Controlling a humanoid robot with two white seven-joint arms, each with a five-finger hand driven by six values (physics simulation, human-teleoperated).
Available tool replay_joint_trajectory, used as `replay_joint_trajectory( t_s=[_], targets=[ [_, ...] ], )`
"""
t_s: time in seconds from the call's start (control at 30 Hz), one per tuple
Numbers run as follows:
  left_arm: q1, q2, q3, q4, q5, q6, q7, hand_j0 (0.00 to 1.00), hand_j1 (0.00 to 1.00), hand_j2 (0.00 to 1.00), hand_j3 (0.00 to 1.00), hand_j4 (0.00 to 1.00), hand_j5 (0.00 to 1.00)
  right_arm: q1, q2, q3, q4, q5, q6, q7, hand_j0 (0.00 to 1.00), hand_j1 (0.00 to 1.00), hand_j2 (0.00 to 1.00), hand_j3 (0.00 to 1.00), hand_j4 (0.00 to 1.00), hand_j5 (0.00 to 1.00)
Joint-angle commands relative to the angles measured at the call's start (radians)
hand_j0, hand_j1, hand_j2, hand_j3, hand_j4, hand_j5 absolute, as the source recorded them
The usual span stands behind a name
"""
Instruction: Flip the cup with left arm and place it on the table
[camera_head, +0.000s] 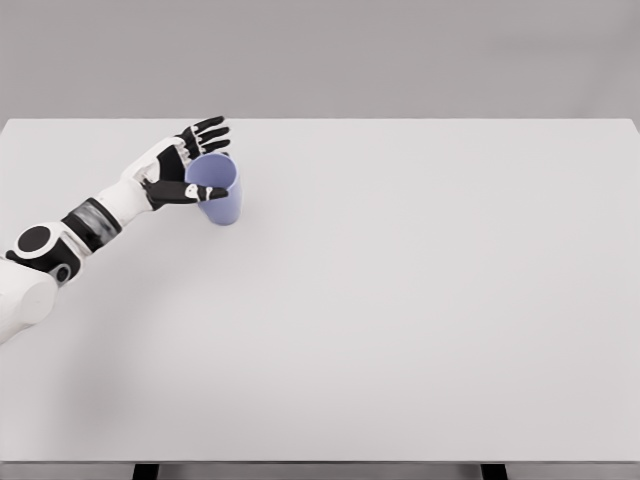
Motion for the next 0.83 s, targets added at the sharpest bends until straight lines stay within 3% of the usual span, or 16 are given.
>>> replay_joint_trajectory(
  t_s=[0.0,0.3,0.47,0.5,0.57,0.8],
  targets=[
    [0.0,0.015,0.002,-0.012,0.004,0.001,0.0,1.0,1.0,1.0,1.0,1.0,1.0,0.0,0.0,0.0,0.0,0.0,0.0,0.0,1.0,1.0,1.0,1.0,1.0,1.0],
    [-0.011,0.064,0.027,-0.061,0.007,0.0,-0.005,1.0,1.0,1.0,1.0,1.0,1.0,0.0,0.0,0.0,0.0,0.0,0.0,0.0,1.0,1.0,1.0,1.0,1.0,1.0],
    [-0.009,0.284,0.099,-0.284,0.006,0.0,-0.026,1.0,1.0,1.0,1.0,1.0,1.0,0.0,0.0,0.0,0.0,0.0,0.0,0.0,1.0,1.0,1.0,1.0,1.0,1.0],
    [-0.008,0.32,0.099,-0.307,0.006,0.0,-0.078,1.0,1.0,1.0,1.0,1.0,1.0,0.0,0.0,0.0,0.0,0.0,0.0,0.0,1.0,1.0,1.0,1.0,1.0,1.0],
    [0.003,0.359,0.099,-0.33,0.003,-0.002,-0.186,1.0,1.0,1.0,1.0,1.0,1.0,0.0,0.0,0.0,0.0,0.0,0.0,0.0,1.0,1.0,1.0,1.0,1.0,1.0],
    [0.041,0.408,0.103,-0.345,0.003,-0.03,-0.186,1.0,1.0,1.0,1.0,1.0,1.0,0.0,0.0,0.0,0.0,0.0,0.0,0.0,1.0,1.0,1.0,1.0,1.0,1.0]
  ],
)
